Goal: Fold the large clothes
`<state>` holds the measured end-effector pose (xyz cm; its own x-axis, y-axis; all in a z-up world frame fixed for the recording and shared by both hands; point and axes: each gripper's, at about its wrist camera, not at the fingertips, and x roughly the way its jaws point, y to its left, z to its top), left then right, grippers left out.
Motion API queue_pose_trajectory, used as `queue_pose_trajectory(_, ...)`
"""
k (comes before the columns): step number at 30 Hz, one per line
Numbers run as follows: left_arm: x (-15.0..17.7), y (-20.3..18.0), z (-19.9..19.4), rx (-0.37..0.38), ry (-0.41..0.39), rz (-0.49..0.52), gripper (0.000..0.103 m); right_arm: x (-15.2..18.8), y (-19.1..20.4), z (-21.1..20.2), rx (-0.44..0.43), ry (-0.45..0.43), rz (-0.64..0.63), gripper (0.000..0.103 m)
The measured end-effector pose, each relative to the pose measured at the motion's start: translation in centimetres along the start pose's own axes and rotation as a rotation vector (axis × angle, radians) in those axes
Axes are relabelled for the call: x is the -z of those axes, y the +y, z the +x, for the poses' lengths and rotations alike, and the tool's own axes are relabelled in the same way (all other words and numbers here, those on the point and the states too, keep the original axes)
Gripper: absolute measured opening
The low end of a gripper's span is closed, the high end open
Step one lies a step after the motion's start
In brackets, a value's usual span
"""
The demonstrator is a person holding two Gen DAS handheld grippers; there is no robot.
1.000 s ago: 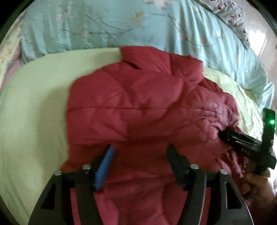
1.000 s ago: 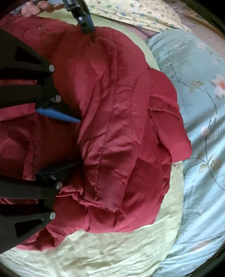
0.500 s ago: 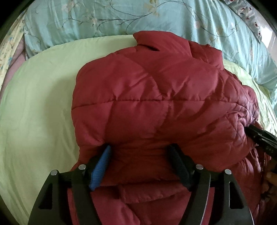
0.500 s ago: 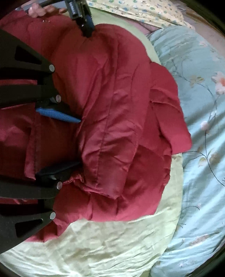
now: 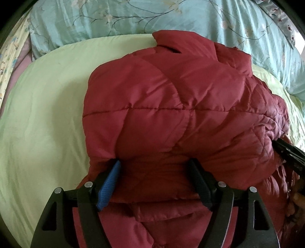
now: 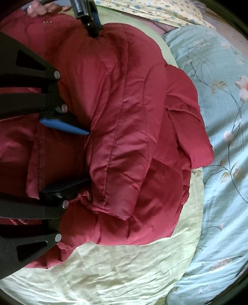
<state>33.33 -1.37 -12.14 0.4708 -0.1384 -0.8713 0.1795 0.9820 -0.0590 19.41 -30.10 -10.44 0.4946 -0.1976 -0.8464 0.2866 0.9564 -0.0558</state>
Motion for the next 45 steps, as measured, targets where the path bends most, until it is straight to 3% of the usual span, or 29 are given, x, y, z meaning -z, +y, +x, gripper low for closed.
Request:
queue_pose_trajectory(8,0.3,0.8,-1.4,0.04,-0.005,-0.026,0.076,1.2,-1.1,-4.5,-0.05,-0.032,0.049,0.049)
queue_pose_trajectory(12,1.5,1.9,-3.9,0.081,-0.023,-0.059,0.076,2.3,-1.7,-6.5,-0.055,-0.011,0.054,0.054)
queue_pose_trajectory(20,6.5,3.2,-9.5,0.109,-0.048,-0.068,0.08,5.9,-3.9,-9.9,-0.11,0.04,0.109,0.062)
queue_pose_trajectory(28,12.6,6.6,-13.2,0.146,-0.01,-0.138,0.081,9.0,-5.7,-14.0,-0.133,0.049,0.158,0.069)
queue_pose_trajectory(32,15.2,8.6,-14.5,0.162,0.011,-0.19,0.081,10.7,-6.4,-15.7,-0.125,0.066,0.167,0.07)
queue_pose_trajectory(45,20.8,11.2,-18.1,0.152,0.049,-0.204,0.081,16.7,-8.4,-19.4,-0.075,0.157,0.219,0.072)
